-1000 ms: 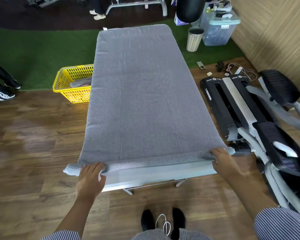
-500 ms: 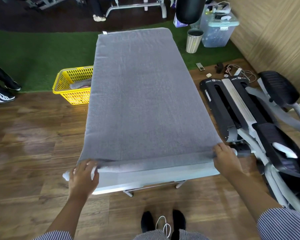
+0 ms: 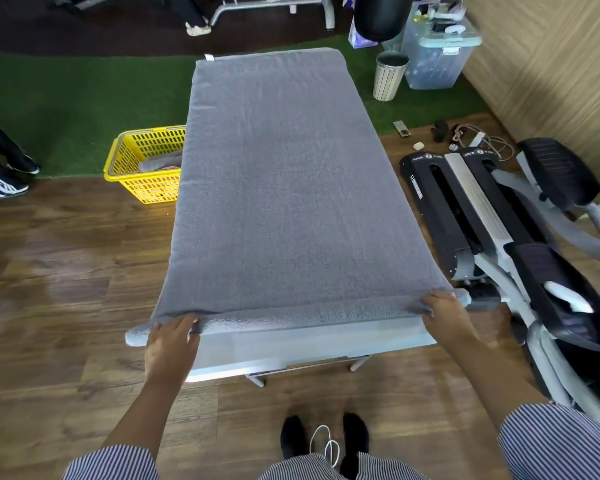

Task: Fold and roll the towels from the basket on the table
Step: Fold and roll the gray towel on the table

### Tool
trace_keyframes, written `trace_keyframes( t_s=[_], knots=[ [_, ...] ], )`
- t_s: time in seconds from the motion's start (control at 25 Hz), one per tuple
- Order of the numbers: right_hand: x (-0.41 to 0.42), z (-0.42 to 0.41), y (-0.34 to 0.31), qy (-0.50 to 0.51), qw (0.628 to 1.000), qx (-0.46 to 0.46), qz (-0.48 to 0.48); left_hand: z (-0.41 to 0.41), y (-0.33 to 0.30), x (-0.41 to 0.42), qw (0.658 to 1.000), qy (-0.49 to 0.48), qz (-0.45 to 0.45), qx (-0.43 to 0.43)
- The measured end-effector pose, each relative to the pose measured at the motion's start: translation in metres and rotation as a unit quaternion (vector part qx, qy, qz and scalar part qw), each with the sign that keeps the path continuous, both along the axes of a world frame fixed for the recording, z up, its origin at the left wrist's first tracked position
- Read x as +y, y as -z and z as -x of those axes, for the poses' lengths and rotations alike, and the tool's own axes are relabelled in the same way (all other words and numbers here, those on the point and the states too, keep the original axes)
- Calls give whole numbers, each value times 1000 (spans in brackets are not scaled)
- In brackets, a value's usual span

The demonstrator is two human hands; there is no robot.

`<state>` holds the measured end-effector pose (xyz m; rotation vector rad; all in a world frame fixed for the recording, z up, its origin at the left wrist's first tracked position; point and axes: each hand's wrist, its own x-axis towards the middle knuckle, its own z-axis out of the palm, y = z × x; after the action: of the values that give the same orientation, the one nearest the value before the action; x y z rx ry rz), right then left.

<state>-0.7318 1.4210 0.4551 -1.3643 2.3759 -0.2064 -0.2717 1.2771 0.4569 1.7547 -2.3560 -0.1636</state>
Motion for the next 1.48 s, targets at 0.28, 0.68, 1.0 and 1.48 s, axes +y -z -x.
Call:
trace_keyframes(
  t_s=[0.28, 0.68, 1.0, 1.48],
  knots=[
    [12, -1, -4, -12, 1000, 11, 4, -22, 0, 5, 995, 59, 10, -73],
    [12, -13, 7, 16, 999, -5, 34, -4, 9, 6, 998, 44, 52, -11],
    [10, -10, -2, 16, 1000, -6, 16, -9, 5, 10, 994, 35, 9, -107],
    [3, -9, -3, 12, 1000, 4, 15, 1, -1, 9, 998, 27, 47, -10]
  ],
)
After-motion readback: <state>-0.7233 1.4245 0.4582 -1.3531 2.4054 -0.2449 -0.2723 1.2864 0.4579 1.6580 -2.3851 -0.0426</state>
